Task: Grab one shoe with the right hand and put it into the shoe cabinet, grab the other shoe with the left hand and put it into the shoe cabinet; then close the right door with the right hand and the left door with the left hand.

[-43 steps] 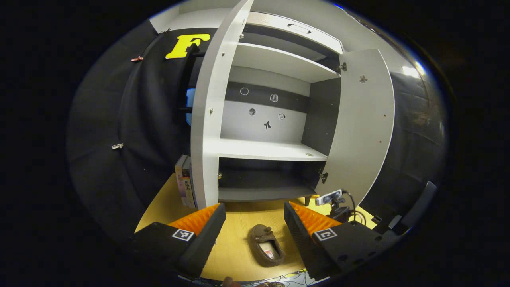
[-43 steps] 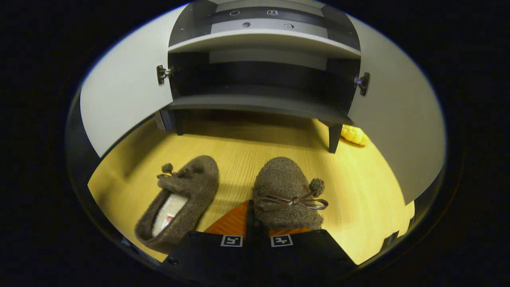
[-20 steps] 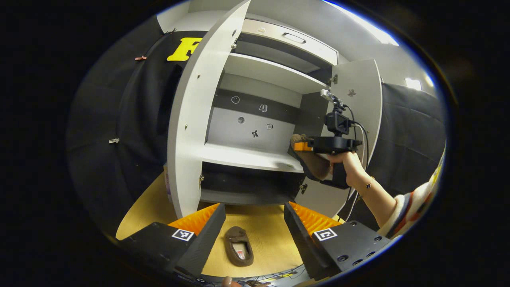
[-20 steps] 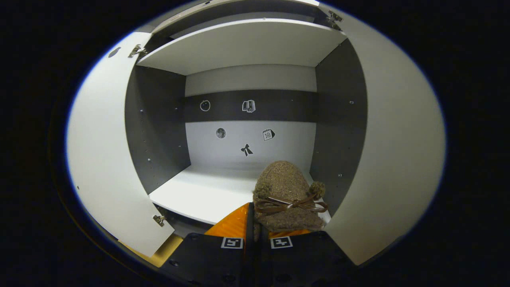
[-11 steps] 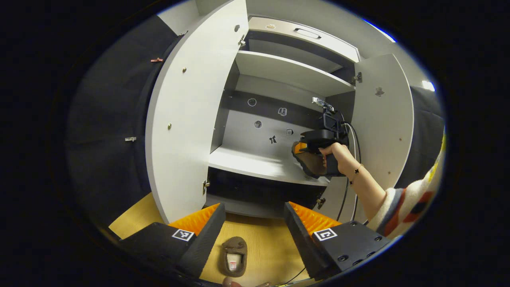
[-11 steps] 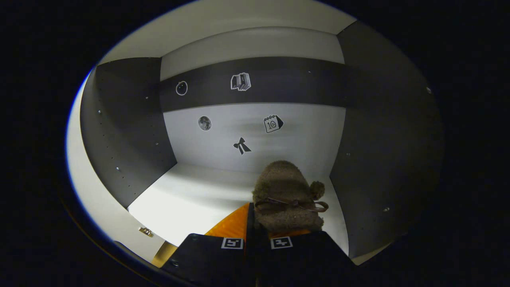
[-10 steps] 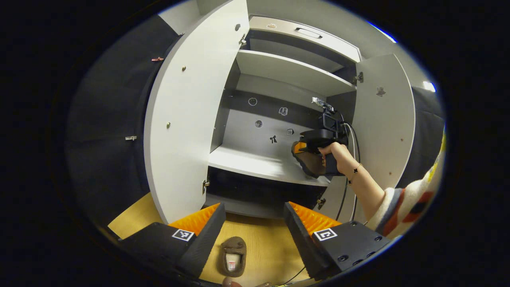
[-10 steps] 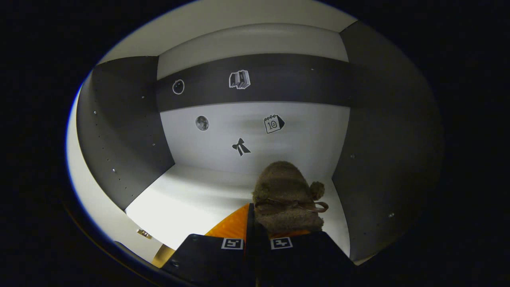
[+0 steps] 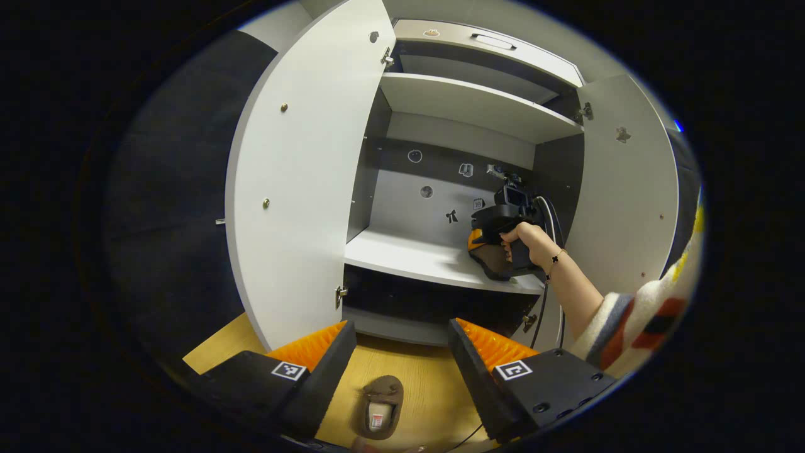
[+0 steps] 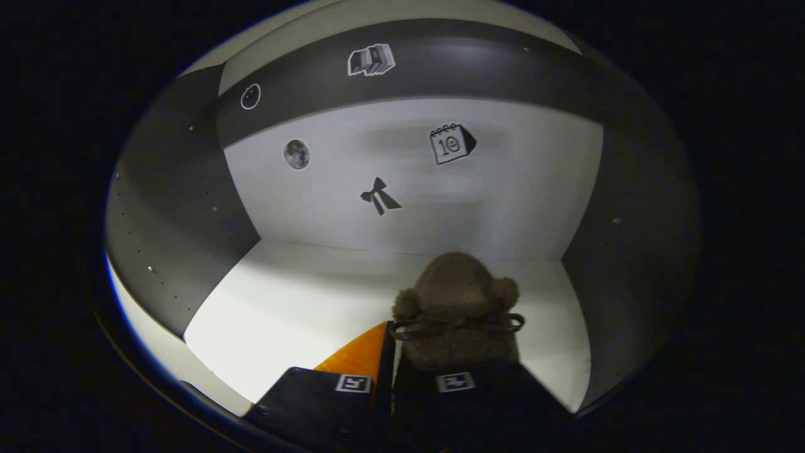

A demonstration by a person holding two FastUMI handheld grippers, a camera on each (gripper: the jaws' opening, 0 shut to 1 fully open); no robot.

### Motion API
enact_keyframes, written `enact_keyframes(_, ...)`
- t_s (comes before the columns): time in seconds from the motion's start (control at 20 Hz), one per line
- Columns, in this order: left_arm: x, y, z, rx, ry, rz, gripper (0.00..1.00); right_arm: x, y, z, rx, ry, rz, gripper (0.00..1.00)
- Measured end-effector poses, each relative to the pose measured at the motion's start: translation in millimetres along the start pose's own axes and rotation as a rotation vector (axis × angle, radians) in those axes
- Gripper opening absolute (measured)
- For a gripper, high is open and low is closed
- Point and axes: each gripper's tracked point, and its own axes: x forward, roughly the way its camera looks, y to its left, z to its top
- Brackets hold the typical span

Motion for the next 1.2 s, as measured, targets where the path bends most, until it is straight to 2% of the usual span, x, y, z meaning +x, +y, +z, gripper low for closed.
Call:
enact_keyframes(0.1,-4,1,1,-0.009,-0.004,0.001,0.93,-9,5,0,-0.014,-0.006,0.012,0.53)
enact_keyframes(0.2,-10,2,5,-0.019,-0.019,-0.009,0.93,-25,10,-1,-0.032,-0.03,0.023,0.63)
enact_keyframes(0.25,-13,4,7,-0.019,-0.028,-0.013,0.93,-38,12,-1,-0.04,-0.047,0.029,0.73)
enact_keyframes(0.3,-16,7,9,-0.017,-0.043,-0.016,0.93,-51,15,0,-0.045,-0.077,0.037,0.92)
enact_keyframes(0.35,-19,9,11,-0.012,-0.05,-0.026,0.93,-67,16,3,-0.052,-0.112,0.043,0.99)
enact_keyframes(0.6,-32,22,-1,0.056,-0.016,-0.081,0.93,-157,29,9,-0.068,-0.323,0.083,0.99)
enact_keyframes(0.9,-44,28,-24,0.169,0.015,-0.227,0.93,-260,14,-23,-0.098,-0.569,-0.033,0.99)
enact_keyframes(1.05,-42,29,-38,0.213,0.001,-0.295,0.93,-300,14,-61,-0.123,-0.624,-0.07,0.99)
enact_keyframes(1.2,-38,20,-72,0.221,0.037,-0.404,0.93,-327,17,-97,-0.134,-0.642,-0.098,0.99)
